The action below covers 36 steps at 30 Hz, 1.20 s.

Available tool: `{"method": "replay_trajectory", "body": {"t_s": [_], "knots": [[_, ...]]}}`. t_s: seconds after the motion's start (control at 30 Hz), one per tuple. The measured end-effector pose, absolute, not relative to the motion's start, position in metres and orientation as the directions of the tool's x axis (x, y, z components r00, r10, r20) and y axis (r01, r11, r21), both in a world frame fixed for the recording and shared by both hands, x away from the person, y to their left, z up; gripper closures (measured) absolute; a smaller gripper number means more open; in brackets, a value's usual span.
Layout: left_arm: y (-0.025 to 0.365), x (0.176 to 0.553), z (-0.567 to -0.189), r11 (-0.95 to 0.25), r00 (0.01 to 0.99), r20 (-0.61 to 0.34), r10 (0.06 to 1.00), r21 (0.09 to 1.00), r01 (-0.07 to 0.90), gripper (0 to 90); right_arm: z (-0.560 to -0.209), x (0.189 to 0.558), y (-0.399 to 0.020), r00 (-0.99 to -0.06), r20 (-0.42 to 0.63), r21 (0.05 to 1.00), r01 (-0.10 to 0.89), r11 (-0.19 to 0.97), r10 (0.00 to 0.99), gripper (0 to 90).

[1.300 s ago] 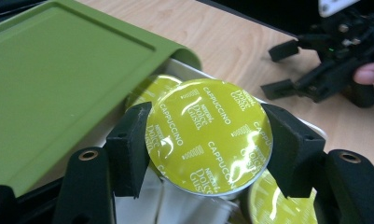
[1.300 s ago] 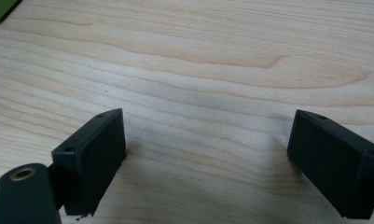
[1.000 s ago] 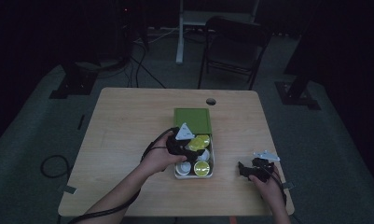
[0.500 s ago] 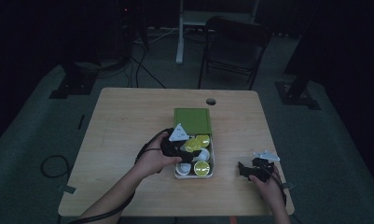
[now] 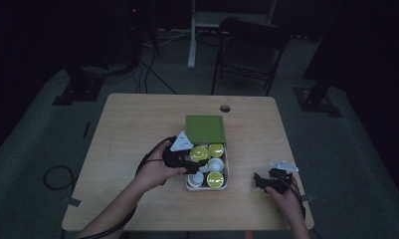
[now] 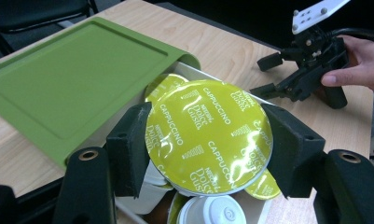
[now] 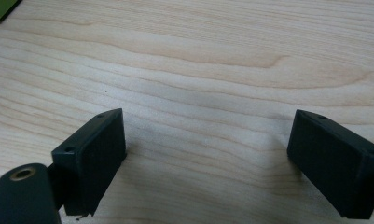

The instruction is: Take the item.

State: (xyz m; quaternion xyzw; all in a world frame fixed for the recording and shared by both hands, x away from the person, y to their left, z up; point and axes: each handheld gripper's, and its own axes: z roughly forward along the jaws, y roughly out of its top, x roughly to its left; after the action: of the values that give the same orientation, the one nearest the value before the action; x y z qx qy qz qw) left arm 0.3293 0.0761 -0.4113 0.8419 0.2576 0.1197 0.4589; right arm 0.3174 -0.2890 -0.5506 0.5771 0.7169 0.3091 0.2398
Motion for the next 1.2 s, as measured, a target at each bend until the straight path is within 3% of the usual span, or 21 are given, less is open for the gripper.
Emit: {"method": "replay_trajectory", "body": {"t_s": [1.2], "knots": [[0.154, 0.320, -0.421, -0.368, 0.741, -0.027, 0.671, 0.856, 0.364, 38.3, -0.551, 0.317, -0.289, -0.218, 0.013, 0.721, 0.678, 0.142, 0.976, 11.1]]}}
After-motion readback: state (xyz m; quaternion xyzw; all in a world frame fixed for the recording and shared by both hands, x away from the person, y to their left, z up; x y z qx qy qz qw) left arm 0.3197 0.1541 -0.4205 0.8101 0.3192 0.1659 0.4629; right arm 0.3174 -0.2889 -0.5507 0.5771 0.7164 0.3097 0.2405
